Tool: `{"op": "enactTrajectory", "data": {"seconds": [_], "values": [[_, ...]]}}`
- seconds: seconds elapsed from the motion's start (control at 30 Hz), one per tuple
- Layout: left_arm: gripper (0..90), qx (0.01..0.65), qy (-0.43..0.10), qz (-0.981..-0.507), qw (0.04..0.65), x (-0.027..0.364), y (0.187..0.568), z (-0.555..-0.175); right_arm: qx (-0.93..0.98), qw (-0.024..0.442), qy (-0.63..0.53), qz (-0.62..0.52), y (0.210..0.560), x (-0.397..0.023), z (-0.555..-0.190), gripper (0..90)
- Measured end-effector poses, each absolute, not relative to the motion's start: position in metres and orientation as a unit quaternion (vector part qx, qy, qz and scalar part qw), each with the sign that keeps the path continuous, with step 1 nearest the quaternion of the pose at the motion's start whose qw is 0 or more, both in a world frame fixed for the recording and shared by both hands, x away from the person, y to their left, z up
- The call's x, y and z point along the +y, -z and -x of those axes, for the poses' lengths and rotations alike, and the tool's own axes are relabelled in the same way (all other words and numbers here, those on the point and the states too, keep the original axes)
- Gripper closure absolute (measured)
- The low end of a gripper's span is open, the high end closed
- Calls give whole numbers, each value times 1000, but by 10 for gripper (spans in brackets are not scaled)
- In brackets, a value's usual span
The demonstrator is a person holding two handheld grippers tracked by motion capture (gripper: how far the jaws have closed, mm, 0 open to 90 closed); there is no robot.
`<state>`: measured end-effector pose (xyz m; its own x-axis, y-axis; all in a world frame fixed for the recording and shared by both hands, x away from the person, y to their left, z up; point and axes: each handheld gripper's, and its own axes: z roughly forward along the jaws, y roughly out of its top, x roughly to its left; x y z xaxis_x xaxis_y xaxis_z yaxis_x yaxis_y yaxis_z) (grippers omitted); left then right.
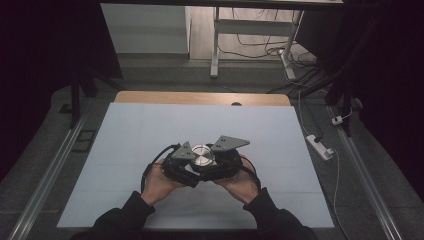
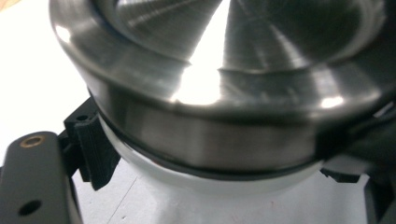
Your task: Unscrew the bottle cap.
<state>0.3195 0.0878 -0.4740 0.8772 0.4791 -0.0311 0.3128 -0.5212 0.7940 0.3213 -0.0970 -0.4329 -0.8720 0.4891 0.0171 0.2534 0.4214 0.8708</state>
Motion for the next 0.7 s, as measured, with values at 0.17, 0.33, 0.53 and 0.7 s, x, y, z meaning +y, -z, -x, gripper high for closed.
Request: {"op": "enactTrajectory", "data": {"seconds": [0.17, 0.33, 0.53, 0.7], "values": [[154, 199, -74, -871, 443, 91, 472, -320, 845, 91, -494, -183, 430, -102, -324, 181], [154, 154, -55, -882, 442, 91, 471, -318, 856, 41, -500, -124, 428, -110, -332, 180], [154, 131, -47, -889, 437, 86, 472, -316, 861, -8, -507, -50, 432, -122, -343, 179], [154, 130, -48, -890, 434, 84, 472, -315, 854, -32, -517, -51, 437, -124, -346, 123]]}}
